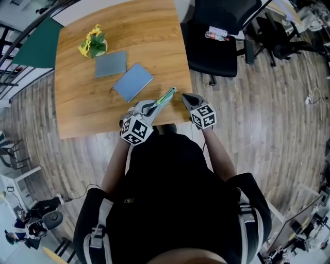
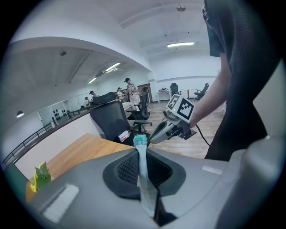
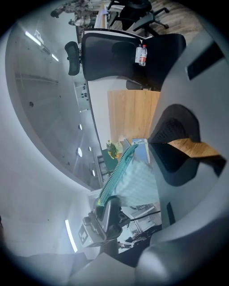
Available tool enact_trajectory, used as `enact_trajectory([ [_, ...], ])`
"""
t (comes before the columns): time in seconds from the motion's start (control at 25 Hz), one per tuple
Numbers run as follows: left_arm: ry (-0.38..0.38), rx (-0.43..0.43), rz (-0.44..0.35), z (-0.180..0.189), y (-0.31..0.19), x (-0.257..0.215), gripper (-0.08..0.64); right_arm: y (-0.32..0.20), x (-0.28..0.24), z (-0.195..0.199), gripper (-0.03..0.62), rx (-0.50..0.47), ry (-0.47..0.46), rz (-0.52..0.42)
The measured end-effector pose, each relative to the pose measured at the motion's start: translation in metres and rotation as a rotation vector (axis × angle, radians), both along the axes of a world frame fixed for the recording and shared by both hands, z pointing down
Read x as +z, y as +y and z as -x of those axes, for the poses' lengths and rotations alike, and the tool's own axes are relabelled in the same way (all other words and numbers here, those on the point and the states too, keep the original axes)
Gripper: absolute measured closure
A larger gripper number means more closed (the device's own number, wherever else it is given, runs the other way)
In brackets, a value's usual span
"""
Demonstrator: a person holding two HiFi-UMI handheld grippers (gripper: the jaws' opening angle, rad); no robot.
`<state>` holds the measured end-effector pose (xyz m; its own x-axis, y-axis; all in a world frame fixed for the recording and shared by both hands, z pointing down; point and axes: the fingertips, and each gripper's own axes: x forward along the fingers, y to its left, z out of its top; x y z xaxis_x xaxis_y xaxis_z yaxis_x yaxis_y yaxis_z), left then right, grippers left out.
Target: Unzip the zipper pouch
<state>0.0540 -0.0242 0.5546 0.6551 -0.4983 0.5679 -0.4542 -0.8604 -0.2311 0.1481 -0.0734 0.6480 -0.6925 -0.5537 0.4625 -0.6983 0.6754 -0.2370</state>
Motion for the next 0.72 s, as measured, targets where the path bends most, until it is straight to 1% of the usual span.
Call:
enact_trajectory([
  [0.24,0.008,-0.054,-0.004,0.002,-0.007,-0.001,0.555,0.009,-0.003,-0.006,0.589,-0.037,0.017,-0.025],
  [0.4,0.007,-0.073,-0.006,0.000,-0.006,0.002,0.554,0.018,-0.002,-0.008,0.589,-0.070,0.035,-0.050],
  [0.72,0.006,-0.103,-0.005,0.003,-0.002,-0.001,0.554,0.025,-0.005,-0.012,0.589,-0.073,0.028,-0.065],
])
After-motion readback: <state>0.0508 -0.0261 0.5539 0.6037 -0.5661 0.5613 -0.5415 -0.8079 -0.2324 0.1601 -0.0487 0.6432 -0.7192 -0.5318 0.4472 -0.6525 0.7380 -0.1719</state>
